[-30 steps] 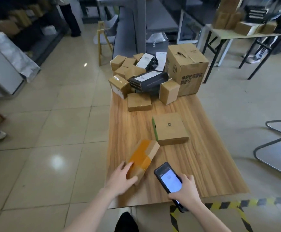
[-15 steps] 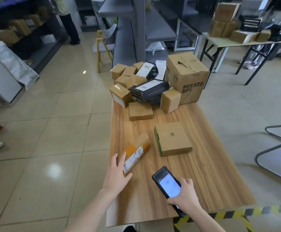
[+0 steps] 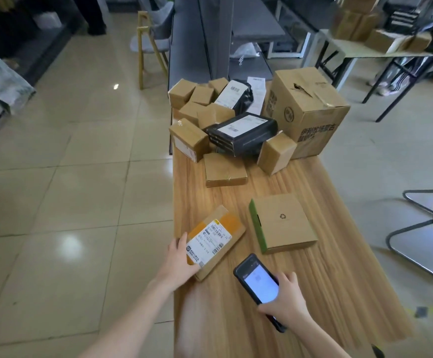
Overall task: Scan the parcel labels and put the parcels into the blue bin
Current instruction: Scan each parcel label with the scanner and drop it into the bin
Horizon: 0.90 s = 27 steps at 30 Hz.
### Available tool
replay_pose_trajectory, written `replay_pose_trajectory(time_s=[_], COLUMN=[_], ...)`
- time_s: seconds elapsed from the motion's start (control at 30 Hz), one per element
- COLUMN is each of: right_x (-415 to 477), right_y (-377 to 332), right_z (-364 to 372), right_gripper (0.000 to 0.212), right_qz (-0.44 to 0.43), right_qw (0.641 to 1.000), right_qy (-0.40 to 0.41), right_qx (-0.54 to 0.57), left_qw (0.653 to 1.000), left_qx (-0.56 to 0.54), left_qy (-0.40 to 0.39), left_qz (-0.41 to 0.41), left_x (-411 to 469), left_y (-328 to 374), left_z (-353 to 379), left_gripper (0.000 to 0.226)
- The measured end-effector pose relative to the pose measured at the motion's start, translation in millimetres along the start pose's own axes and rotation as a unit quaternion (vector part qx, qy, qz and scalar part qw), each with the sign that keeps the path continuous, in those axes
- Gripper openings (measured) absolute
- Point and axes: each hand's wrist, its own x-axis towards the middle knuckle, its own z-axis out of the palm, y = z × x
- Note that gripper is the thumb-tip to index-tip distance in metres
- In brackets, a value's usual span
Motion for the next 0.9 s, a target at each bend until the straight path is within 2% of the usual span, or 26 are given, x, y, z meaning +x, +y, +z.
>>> replay_pose_trajectory(time_s=[0.1,0.27,0.63,0.9], right_x=[9,22,23,23], right_y=[-13,-28,-54,-59], right_z=[0,-3,5,6], right_gripper=[0.088,0.096,0.091,0.094], right_qz=[-0.016,-0.039,-0.003,0.019], right_qw=[0.999,0.992,0.992,0.992], right_qy=[0.002,0.017,0.03,0.04], right_qx=[-0.051,-0.118,-0.123,-0.117], left_qw=[1.0,0.997,0.978,0.974], left_qx=[-0.013,0.065,0.154,0.166], left_qy=[-0.003,-0.008,0.094,0.103], left_qz=[0.014,0.037,0.108,0.115], left_x=[5,-5,11,13], left_y=[-6,-7,-5,-12], left_z=[1,4,-13,-13], left_gripper=[0.101,0.129,0.112,0.109])
